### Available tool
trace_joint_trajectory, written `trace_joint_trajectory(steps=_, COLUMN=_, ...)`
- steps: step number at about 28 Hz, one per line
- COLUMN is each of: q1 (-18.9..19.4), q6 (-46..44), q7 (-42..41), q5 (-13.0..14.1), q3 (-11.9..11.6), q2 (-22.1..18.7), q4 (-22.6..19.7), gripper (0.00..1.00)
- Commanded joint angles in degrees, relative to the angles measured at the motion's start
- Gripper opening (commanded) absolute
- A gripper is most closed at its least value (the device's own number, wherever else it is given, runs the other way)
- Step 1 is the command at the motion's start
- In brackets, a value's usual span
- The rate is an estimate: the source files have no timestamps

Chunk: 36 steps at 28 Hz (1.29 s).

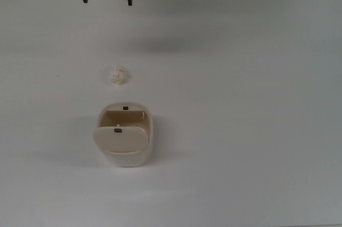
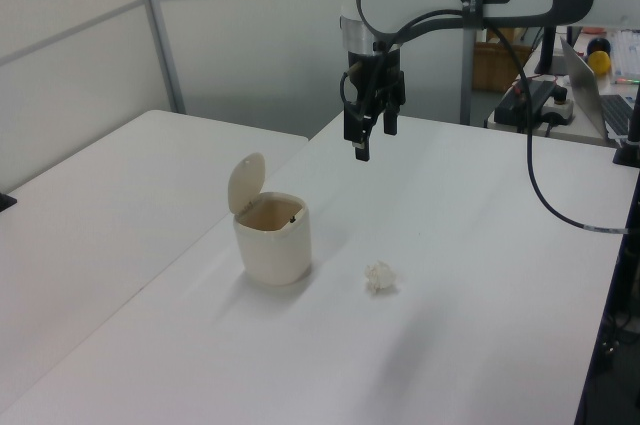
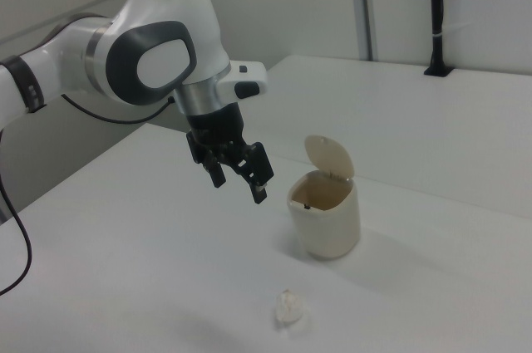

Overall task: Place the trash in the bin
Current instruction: 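Lower the gripper onto the crumpled white paper ball and close it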

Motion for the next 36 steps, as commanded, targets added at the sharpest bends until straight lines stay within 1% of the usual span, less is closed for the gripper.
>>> trace_joint_trajectory(steps=1, q1=0.1, q6=1.0, q7=-1.6, q5=2.1, q3=0.0, q2=1.3, q4=-1.0, gripper=1.00)
trace_joint_trajectory(steps=5, q1=0.2, q6=0.4, q7=-7.2, q5=1.7, q3=0.0, q2=2.5, q4=-1.5, gripper=1.00)
trace_joint_trajectory(steps=6, q1=0.2, q6=0.4, q7=-10.0, q5=1.4, q3=0.0, q2=2.7, q4=-2.9, gripper=1.00)
trace_joint_trajectory(steps=9, q1=0.2, q6=0.9, q7=-12.7, q5=0.1, q3=0.0, q2=3.1, q4=-5.4, gripper=1.00)
trace_joint_trajectory(steps=12, q1=0.2, q6=1.7, q7=-13.2, q5=-1.5, q3=0.0, q2=4.9, q4=-8.5, gripper=1.00)
trace_joint_trajectory(steps=16, q1=0.8, q6=4.7, q7=-13.2, q5=-1.8, q3=0.0, q2=7.1, q4=-10.8, gripper=1.00)
trace_joint_trajectory(steps=17, q1=1.3, q6=6.8, q7=-13.1, q5=-1.8, q3=0.0, q2=7.9, q4=-12.2, gripper=1.00)
trace_joint_trajectory(steps=20, q1=1.5, q6=10.2, q7=-12.6, q5=-1.9, q3=0.0, q2=9.7, q4=-13.7, gripper=1.00)
trace_joint_trajectory(steps=21, q1=1.5, q6=11.1, q7=-12.5, q5=-2.0, q3=0.0, q2=10.3, q4=-13.8, gripper=1.00)
trace_joint_trajectory(steps=22, q1=1.6, q6=12.2, q7=-12.4, q5=-2.1, q3=0.0, q2=11.9, q4=-13.8, gripper=1.00)
trace_joint_trajectory(steps=25, q1=1.6, q6=12.9, q7=-12.4, q5=-3.1, q3=0.0, q2=14.0, q4=-13.4, gripper=1.00)
trace_joint_trajectory(steps=28, q1=1.6, q6=14.8, q7=-11.7, q5=-4.6, q3=0.0, q2=15.5, q4=-13.3, gripper=1.00)
trace_joint_trajectory(steps=33, q1=1.4, q6=17.0, q7=-11.4, q5=-5.1, q3=0.0, q2=17.4, q4=-13.2, gripper=1.00)
trace_joint_trajectory(steps=34, q1=1.3, q6=17.7, q7=-11.3, q5=-5.9, q3=0.0, q2=18.1, q4=-13.2, gripper=1.00)
trace_joint_trajectory(steps=36, q1=1.2, q6=18.5, q7=-11.3, q5=-6.6, q3=0.0, q2=18.9, q4=-13.2, gripper=0.99)
